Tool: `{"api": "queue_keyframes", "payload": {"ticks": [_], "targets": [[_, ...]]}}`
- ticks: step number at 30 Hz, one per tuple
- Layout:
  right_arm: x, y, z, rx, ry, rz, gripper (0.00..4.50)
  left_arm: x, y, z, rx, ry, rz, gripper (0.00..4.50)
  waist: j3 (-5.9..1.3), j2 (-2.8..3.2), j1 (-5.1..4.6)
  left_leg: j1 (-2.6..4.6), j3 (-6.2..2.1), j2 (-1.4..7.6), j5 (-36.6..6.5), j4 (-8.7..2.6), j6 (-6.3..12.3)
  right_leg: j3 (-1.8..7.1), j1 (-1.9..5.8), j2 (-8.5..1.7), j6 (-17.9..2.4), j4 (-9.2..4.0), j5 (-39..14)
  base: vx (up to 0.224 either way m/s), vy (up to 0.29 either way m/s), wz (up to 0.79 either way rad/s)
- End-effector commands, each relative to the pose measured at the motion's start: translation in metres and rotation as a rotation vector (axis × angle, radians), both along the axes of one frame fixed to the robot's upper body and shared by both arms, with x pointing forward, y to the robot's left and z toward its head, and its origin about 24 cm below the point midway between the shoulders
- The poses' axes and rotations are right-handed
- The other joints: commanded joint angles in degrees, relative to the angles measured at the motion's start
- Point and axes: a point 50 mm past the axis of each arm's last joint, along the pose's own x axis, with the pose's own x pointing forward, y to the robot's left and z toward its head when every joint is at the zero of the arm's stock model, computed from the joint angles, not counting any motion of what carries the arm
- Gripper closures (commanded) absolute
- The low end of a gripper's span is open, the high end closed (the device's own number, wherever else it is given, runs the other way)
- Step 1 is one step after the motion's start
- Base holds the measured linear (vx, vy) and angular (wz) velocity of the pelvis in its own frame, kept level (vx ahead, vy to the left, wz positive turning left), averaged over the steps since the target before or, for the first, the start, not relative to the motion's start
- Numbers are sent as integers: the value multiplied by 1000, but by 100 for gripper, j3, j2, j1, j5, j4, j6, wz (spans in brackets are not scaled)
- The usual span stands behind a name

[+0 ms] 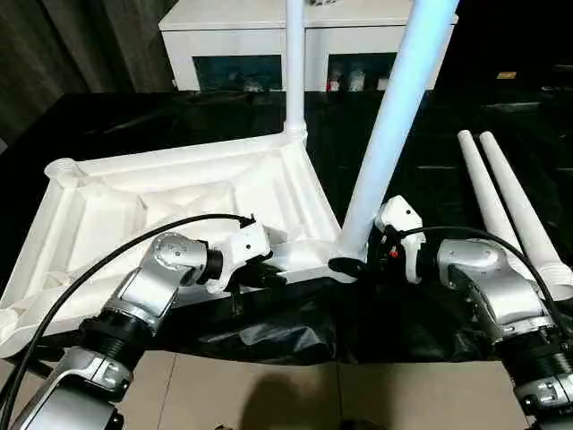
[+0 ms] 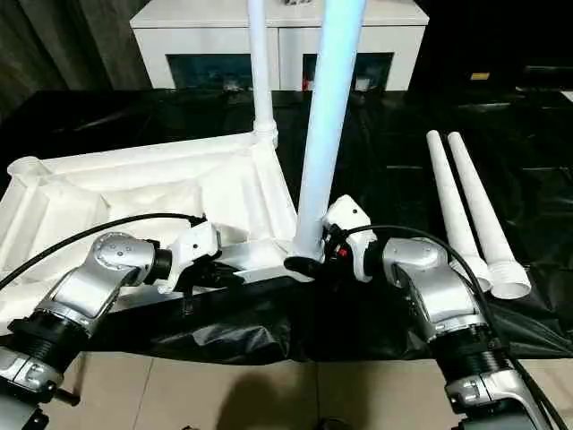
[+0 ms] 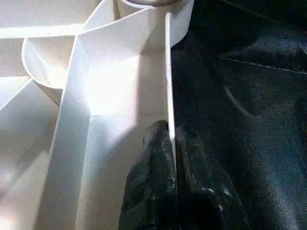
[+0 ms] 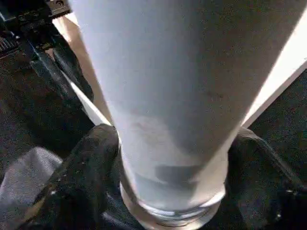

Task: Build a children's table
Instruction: Rotate leg to tighten

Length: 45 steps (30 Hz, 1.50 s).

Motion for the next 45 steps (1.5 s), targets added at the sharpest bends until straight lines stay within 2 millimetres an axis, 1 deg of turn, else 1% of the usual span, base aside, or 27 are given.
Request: {"api": "queue_keyframes", "payload": {"ticks": [1,4,9,12,13,15,16,17,18,19,20,21,23,25,27,31,32,33,34,36,37,38,39,41,42,44,45], "targets": [[2,7,5,10,-27,38,144,2,-3,10,-58,-55,-9,450,-460,-124,11,-64,15,98,-624,-369,509,225,497,-160,-956,-404,-1714,0,0,0],[2,8,5,8,-28,43,167,2,-2,10,-57,-56,-7,450,-465,-118,11,-65,11,101,-593,-368,515,222,497,-156,-946,-398,-1691,0,0,0],[3,11,0,6,-19,23,176,3,-2,10,-55,-55,-1,450,-472,-122,2,-65,11,101,-558,-362,523,221,501,-153,-979,-384,-1604,0,0,0],[15,19,-15,-2,6,-187,177,14,-1,4,-22,-77,152,450,-466,-109,-40,-76,6,91,-561,-366,452,213,495,-155,-995,-391,-1662,0,0,0],[15,19,-15,-2,6,-187,178,14,-1,4,-22,-77,152,450,-457,-113,-78,-71,6,73,-635,-375,363,201,499,-140,-936,-420,-1813,0,0,0],[18,21,-18,-3,14,-227,178,18,-2,3,-19,-86,201,450,-464,-116,-77,-33,14,73,-762,-374,326,203,484,-142,-831,-452,-2046,0,0,0],[21,27,-24,8,37,-323,178,22,-5,1,-32,-82,269,450,-435,-106,-94,-36,23,84,-844,-389,341,212,455,-146,-837,-476,-2169,0,0,0],[24,33,-28,16,55,-399,178,25,-8,0,-36,-80,314,450,-401,-102,-113,-11,12,72,-1033,-411,275,182,449,-141,-761,-531,-2496,0,0,0],[25,35,-29,17,61,-423,178,26,-10,-1,-36,-78,328,450,-400,-101,-137,-6,5,70,-1107,-422,227,175,456,-151,-701,-546,-2675,0,0,0],[28,45,-35,24,87,-538,178,29,-18,-3,-41,-74,385,450,-415,-115,-141,3,-15,70,-1128,-429,145,163,478,-159,-575,-560,-2828,0,0,0],[28,45,-35,24,87,-538,178,29,-18,-3,-41,-74,385,450,-417,-103,-146,32,-16,72,-1140,-430,123,170,447,-165,-555,-577,-2863,0,0,0],[29,50,-38,21,95,-575,178,31,-22,-3,-42,-71,417,450,-422,-123,-159,15,-19,62,-1130,-428,113,165,466,-159,-528,-577,-2845,0,0,0],[32,63,-43,32,127,-696,178,36,-32,-3,-50,-71,513,450,-434,-91,-160,33,-13,62,-1129,-433,136,173,440,-168,-536,-586,-2800,0,0,0],[33,67,-43,37,136,-725,178,37,-35,-3,-50,-71,534,450,-441,-95,-151,32,-22,57,-1170,-444,170,147,462,-159,-501,-600,-2798,0,0,0],[38,85,-43,70,150,-821,178,40,-48,-2,-53,-89,609,450,-451,-89,-157,55,-14,65,-1126,-453,195,151,442,-164,-550,-601,-2659,0,0,0],[43,96,-38,70,120,-848,178,43,-55,-1,-55,-118,633,450,-451,-94,-167,44,-14,48,-1259,-458,245,131,448,-167,-512,-620,-2670,0,0,0],[45,103,-34,108,106,-800,143,43,-57,1,-64,-128,630,450,-451,-96,-160,47,-14,48,-1296,-460,284,127,449,-174,-499,-626,-2686,0,0,0],[45,104,-33,120,107,-790,143,43,-57,1,-65,-130,628,450,-450,-100,-164,48,-9,45,-1314,-457,304,128,445,-173,-496,-632,-2695,0,0,0],[46,105,-30,178,131,-781,122,43,-57,2,-72,-134,616,450,-455,-103,-158,32,-11,45,-1281,-459,345,135,467,-178,-495,-622,-2646,0,0,0],[48,104,-27,229,150,-788,104,42,-57,3,-73,-138,602,450,-466,-104,-142,24,-6,50,-1154,-454,399,148,473,-178,-540,-595,-2457,0,0,0],[48,103,-26,236,150,-790,88,42,-56,3,-72,-140,597,450,-463,-102,-176,-44,-30,47,-1077,-468,426,137,529,-180,-560,-561,-2350,0,0,0],[49,102,-25,242,143,-787,88,41,-55,3,-73,-145,576,450,-482,-99,-214,-79,-42,43,-961,-460,436,129,559,-184,-584,-534,-2210,0,0,0],[49,102,-25,242,143,-787,64,41,-55,3,-73,-145,576,450,-498,-95,-225,-67,-47,49,-904,-450,448,131,553,-191,-634,-524,-2104,0,0,0],[51,98,-21,247,123,-765,60,39,-53,3,-75,-145,538,450,-513,-81,-224,8,-8,76,-768,-417,527,160,480,-181,-946,-499,-1729,0,0,0],[51,97,-20,249,119,-755,60,38,-52,3,-76,-146,528,450,-512,-79,-214,19,-2,78,-760,-415,556,159,472,-172,-1020,-490,-1653,0,0,0],[52,85,-13,234,65,-638,60,33,-45,3,-82,-122,448,450,-542,-71,-195,-38,-9,88,-426,-399,705,160,547,-178,-1205,-385,-1087,0,0,0],[52,85,-13,234,65,-638,60,33,-45,3,-82,-122,448,450,-558,-69,-185,-46,-9,81,-281,-378,771,158,552,-172,-1250,-357,-886,0,0,0]]}}
